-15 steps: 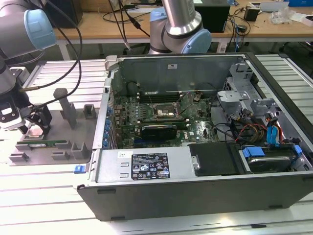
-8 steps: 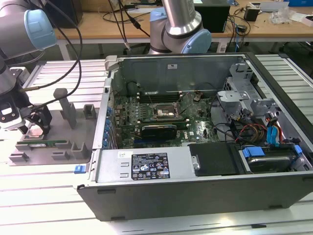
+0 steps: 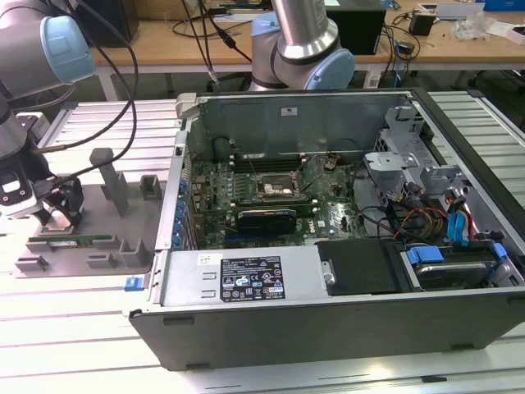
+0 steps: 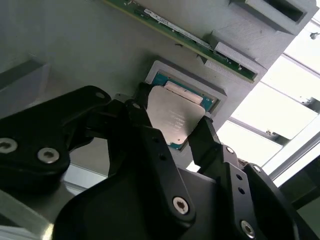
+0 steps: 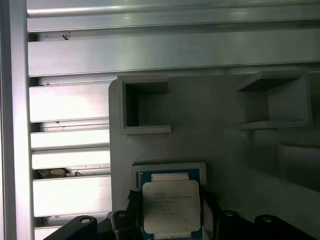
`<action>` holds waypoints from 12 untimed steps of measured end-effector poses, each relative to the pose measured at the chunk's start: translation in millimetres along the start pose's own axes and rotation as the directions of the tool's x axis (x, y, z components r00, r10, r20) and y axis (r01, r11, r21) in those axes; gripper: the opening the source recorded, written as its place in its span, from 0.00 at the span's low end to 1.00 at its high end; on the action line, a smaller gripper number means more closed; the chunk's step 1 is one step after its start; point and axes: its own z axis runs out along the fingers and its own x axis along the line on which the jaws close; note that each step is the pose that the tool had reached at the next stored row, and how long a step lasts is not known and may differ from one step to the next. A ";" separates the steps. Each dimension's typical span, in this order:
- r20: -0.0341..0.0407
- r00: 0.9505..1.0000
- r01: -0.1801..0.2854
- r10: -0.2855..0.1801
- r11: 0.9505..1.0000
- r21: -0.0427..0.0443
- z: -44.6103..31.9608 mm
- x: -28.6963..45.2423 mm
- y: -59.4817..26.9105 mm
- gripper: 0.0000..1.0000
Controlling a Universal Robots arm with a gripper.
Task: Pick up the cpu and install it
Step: 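Pick up the cpu and move it towards the insertion slot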
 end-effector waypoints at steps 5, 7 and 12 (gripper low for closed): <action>0.000 1.000 0.000 0.000 1.000 0.000 0.1 0.0 0.0 0.55; 0.000 1.000 0.000 0.000 1.000 0.000 0.2 0.0 0.0 0.55; 0.000 1.000 0.000 0.000 1.000 0.000 0.3 -0.1 0.0 0.62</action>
